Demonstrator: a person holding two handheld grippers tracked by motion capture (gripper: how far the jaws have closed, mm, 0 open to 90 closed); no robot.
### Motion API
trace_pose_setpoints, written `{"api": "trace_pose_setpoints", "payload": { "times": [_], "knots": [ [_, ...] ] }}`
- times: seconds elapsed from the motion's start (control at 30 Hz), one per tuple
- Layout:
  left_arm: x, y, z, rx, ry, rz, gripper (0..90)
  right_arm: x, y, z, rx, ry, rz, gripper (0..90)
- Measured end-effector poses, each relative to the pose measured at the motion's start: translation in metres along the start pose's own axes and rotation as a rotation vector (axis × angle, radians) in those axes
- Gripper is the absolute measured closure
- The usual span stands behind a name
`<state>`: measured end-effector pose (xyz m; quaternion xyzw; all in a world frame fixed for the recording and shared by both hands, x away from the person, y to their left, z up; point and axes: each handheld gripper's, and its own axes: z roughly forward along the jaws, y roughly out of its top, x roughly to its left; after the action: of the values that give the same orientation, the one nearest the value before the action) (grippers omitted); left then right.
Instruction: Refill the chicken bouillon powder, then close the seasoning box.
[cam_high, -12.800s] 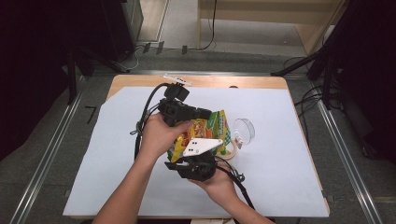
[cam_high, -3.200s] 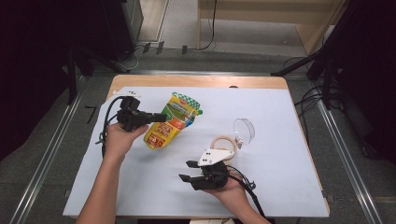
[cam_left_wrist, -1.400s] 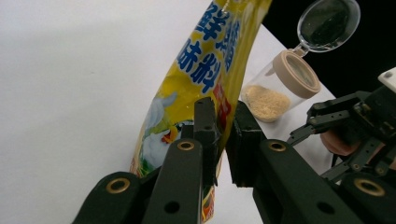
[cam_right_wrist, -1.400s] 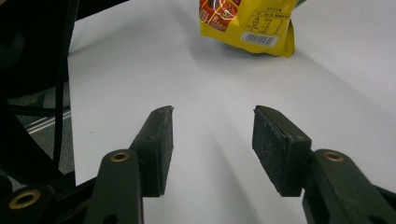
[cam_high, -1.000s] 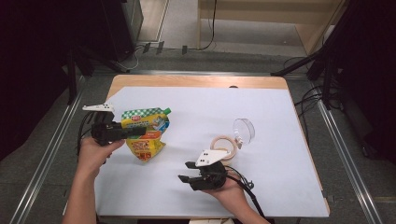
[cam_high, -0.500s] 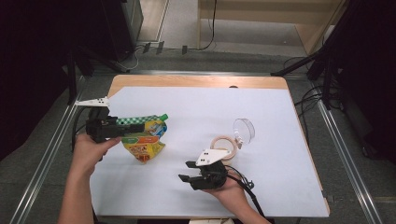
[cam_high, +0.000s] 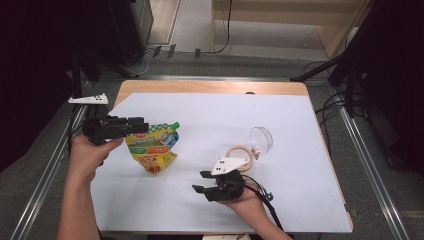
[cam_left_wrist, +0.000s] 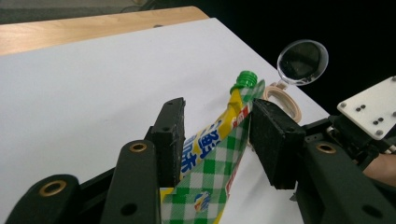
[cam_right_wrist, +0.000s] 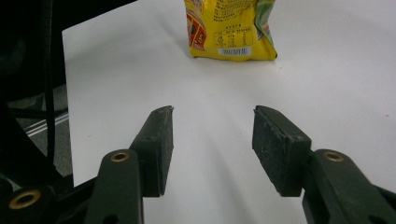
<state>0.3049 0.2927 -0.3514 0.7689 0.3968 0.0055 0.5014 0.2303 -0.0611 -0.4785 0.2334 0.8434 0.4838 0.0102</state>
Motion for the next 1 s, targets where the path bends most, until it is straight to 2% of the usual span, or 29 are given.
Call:
{"api": "trace_pose_setpoints", "payload": {
  "times": [0.1, 0.27, 0.4, 0.57, 0.7, 0.87, 1.0],
  "knots": [
    [0.003, 0.001, -0.002, -0.012, 0.013, -0.008, 56.0, 0.0, 0.0, 0.0, 0.003, 0.0, 0.0, 49.5],
    [0.012, -0.001, -0.012, -0.047, 0.078, -0.026, 57.1, 0.0, 0.003, -0.003, 0.005, 0.004, 0.002, 49.5],
    [0.018, -0.004, -0.014, -0.033, 0.118, -0.03, 56.9, -0.001, 0.005, -0.006, 0.004, 0.003, 0.0, 49.5],
    [0.026, -0.01, -0.006, -0.031, 0.122, -0.04, 55.2, -0.003, 0.01, -0.012, 0.001, -0.002, 0.006, 49.5],
    [0.033, -0.015, -0.003, -0.032, 0.134, -0.057, 51.7, -0.008, 0.018, -0.022, -0.009, 0.011, 0.039, 49.3],
    [0.039, -0.02, 0.003, -0.015, 0.147, -0.065, 49.6, -0.015, 0.026, -0.038, -0.031, -0.013, 0.039, 49.4],
    [0.045, -0.024, 0.005, -0.009, 0.136, -0.093, 47.8, -0.02, 0.032, -0.048, -0.042, -0.025, 0.05, 49.4]
  ]
}}
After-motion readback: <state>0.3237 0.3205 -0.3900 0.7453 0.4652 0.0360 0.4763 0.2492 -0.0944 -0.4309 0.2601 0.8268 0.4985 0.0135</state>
